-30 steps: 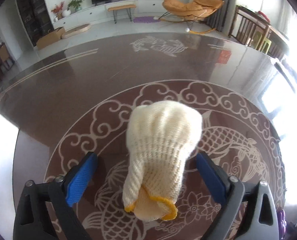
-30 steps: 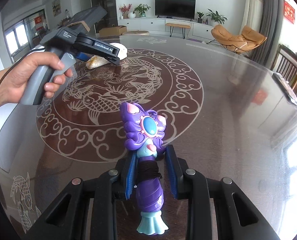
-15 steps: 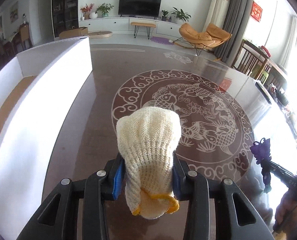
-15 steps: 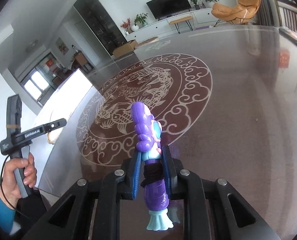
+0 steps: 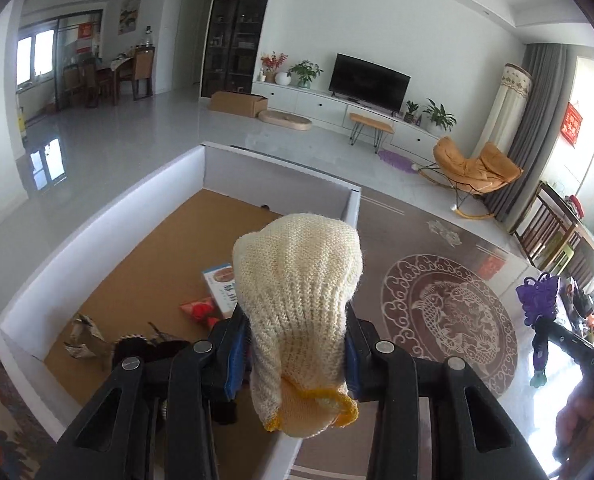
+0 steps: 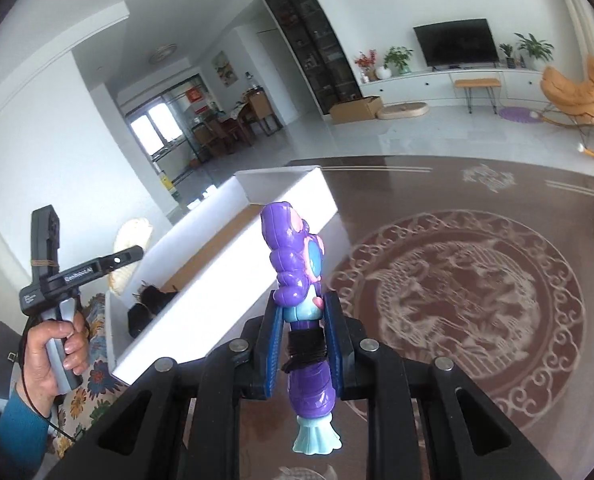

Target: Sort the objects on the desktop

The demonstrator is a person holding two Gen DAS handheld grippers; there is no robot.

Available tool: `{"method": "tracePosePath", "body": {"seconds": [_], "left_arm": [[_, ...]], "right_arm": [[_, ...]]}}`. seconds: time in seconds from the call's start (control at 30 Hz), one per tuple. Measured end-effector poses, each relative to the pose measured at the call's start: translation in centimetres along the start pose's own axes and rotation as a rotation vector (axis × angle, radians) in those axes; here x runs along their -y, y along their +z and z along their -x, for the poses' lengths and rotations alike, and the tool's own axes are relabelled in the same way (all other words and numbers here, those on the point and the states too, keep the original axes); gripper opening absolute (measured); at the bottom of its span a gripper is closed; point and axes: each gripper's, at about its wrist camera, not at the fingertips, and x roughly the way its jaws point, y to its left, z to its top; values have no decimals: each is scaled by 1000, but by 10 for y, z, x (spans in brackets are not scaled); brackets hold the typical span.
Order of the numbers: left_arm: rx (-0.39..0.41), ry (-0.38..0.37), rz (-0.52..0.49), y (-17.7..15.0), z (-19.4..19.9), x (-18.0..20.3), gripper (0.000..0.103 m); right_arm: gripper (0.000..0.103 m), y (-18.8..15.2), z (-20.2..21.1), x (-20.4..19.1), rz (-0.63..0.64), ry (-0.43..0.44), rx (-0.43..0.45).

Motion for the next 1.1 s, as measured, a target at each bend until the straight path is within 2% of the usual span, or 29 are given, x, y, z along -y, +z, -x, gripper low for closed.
{"method": "tracePosePath", "body": {"seconds": [0.07, 0.13, 0.27, 0.37, 0.43, 0.5, 0.53, 0.57, 0.6, 0.63, 0.67, 0.7, 0.73, 0.83, 0.93, 1.03, 1.1], "left_arm": [[-16, 68, 12, 12, -9, -31, 39], [-46, 138, 21, 18, -21, -59, 39], [-154, 197, 76, 9, -51, -103, 39], [-239, 200, 115, -9, -71, -118, 39], [-268, 205, 112, -20, -77, -118, 40], [-284, 235, 100, -28, -80, -117, 46], [-291, 251, 100, -31, -77, -117, 52], [-288, 262, 102, -34, -75, -117, 62], [-275, 270, 102, -34, -71, -116, 69], [-251, 280, 98, -35, -66, -114, 80], [-220, 291, 89, -35, -58, -109, 87], [-186, 304, 82, -34, -47, -107, 89], [-156, 322, 76, -32, -40, -103, 91], [-97, 371, 106, -26, -19, -95, 95], [-96, 379, 202, -22, -6, -87, 95], [-88, 369, 270, -30, 7, -81, 95], [-52, 365, 284, -35, 16, -78, 95]], "right_arm": [[21, 22, -39, -48, 48, 78, -14], [21, 30, -78, -96, 89, 143, -49], [21, 36, -172, -164, 92, 239, -189], [21, 22, -237, -190, 65, 240, -314], [21, 10, -272, -201, 56, 238, -402], [22, -4, -304, -208, 57, 211, -527], [22, -11, -313, -202, 53, 178, -576], [23, -15, -317, -198, 44, 167, -598], [31, -16, -318, -194, 33, 171, -605], [49, -15, -316, -192, 29, 171, -600], [56, -12, -311, -190, 30, 169, -583], [69, -8, -303, -189, 38, 165, -558], [73, -1, -297, -187, 50, 156, -535], [80, 16, -272, -186, 126, 91, -487], [88, 32, -248, -189, 226, 7, -458], [88, 42, -225, -185, 294, -37, -444], [88, 42, -217, -183, 317, -64, -437]]}}
